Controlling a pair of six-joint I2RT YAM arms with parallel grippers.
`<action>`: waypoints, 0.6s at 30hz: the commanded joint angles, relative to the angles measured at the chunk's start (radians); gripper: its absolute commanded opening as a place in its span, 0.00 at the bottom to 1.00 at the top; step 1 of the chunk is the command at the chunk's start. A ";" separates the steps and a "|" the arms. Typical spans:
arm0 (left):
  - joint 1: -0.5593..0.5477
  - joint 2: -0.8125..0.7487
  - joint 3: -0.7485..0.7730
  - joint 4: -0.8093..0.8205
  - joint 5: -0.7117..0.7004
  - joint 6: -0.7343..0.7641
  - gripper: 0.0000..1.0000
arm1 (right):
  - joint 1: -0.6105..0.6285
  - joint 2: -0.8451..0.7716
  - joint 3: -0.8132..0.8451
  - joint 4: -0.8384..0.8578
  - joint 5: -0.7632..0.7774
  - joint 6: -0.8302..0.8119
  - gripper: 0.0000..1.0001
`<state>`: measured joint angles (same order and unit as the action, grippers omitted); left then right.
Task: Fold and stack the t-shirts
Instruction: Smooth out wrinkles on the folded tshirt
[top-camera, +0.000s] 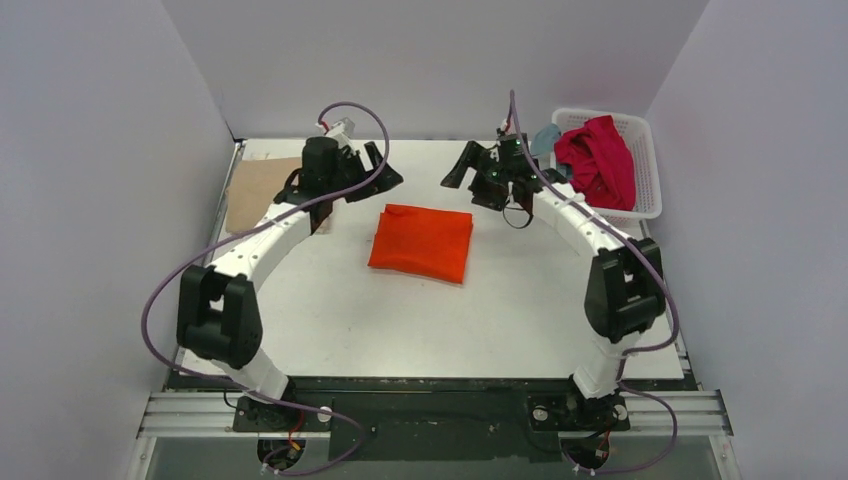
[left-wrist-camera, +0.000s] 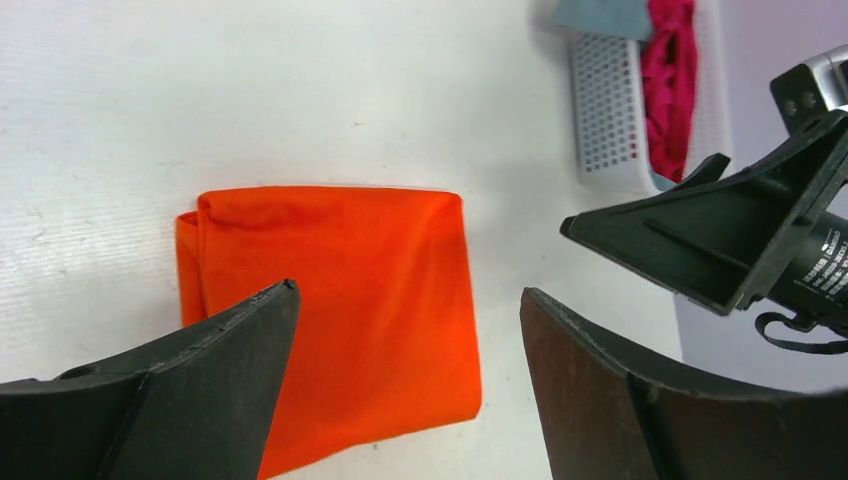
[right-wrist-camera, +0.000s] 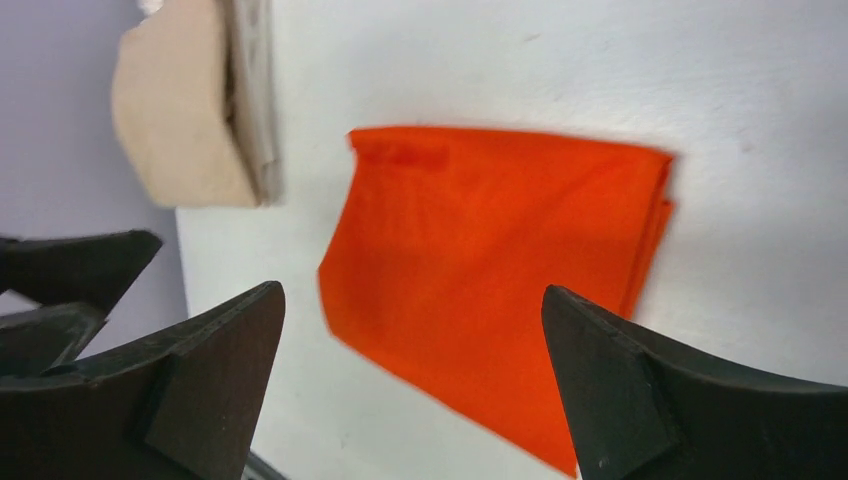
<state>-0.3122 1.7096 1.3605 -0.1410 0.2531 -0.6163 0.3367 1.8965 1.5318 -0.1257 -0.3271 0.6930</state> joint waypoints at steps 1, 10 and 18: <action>-0.024 -0.088 -0.180 0.110 0.084 -0.035 0.91 | 0.104 -0.150 -0.247 0.181 -0.055 0.116 0.95; -0.053 0.053 -0.362 0.278 0.204 -0.098 0.91 | 0.200 -0.059 -0.494 0.542 -0.110 0.339 0.93; -0.016 0.072 -0.546 0.220 0.081 -0.063 0.92 | 0.137 -0.049 -0.723 0.483 -0.041 0.257 0.93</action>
<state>-0.3470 1.7840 0.9081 0.1230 0.3992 -0.7029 0.4999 1.8565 0.9291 0.4335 -0.4591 1.0100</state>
